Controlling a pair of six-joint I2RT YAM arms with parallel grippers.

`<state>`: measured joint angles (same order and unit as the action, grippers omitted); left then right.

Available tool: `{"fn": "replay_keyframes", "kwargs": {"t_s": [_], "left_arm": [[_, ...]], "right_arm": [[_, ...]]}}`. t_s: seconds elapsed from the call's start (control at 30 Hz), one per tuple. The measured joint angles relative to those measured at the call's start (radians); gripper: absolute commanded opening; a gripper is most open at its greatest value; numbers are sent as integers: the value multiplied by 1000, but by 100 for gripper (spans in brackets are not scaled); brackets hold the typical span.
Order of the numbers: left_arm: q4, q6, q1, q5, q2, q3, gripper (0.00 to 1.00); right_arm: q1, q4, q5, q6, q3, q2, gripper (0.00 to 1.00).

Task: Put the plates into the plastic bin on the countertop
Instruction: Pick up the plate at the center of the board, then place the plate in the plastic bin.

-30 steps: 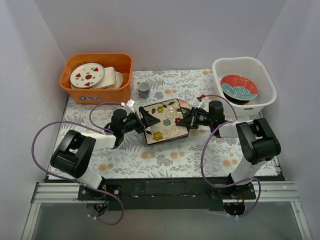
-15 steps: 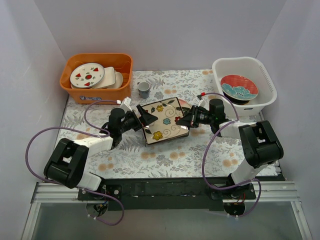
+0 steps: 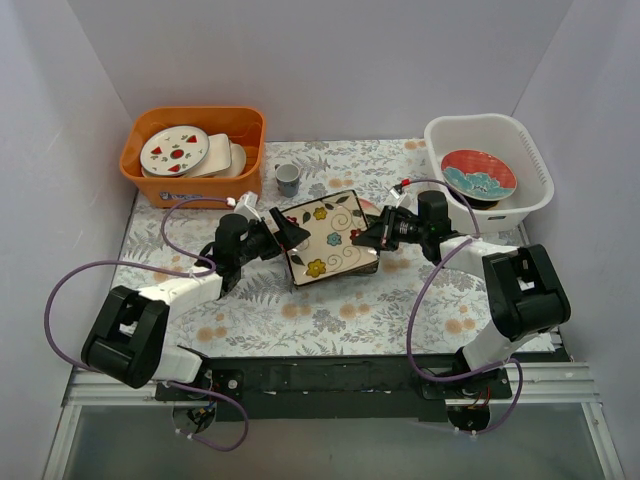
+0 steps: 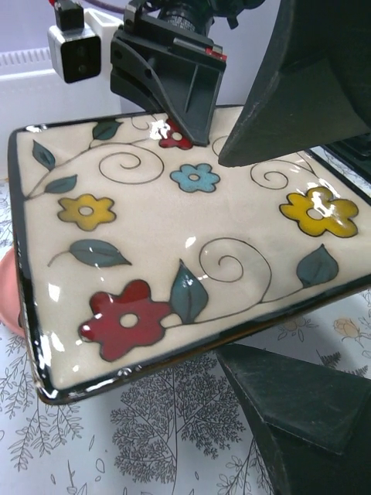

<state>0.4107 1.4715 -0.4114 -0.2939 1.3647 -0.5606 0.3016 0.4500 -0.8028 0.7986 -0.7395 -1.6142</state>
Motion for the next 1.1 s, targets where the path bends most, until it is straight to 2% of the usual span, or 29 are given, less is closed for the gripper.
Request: {"fn": "replay_keyframes", "kwargs": {"t_s": [0.27,1.1], "left_arm": [[-43,-22,0,27,-20,0,98],[-62,-43,0,43,-47,0,98]], "right_arm": [[-17,-64,11,-39,-44,17,1],[-269,-291,15,-154,-208,57,1]]}}
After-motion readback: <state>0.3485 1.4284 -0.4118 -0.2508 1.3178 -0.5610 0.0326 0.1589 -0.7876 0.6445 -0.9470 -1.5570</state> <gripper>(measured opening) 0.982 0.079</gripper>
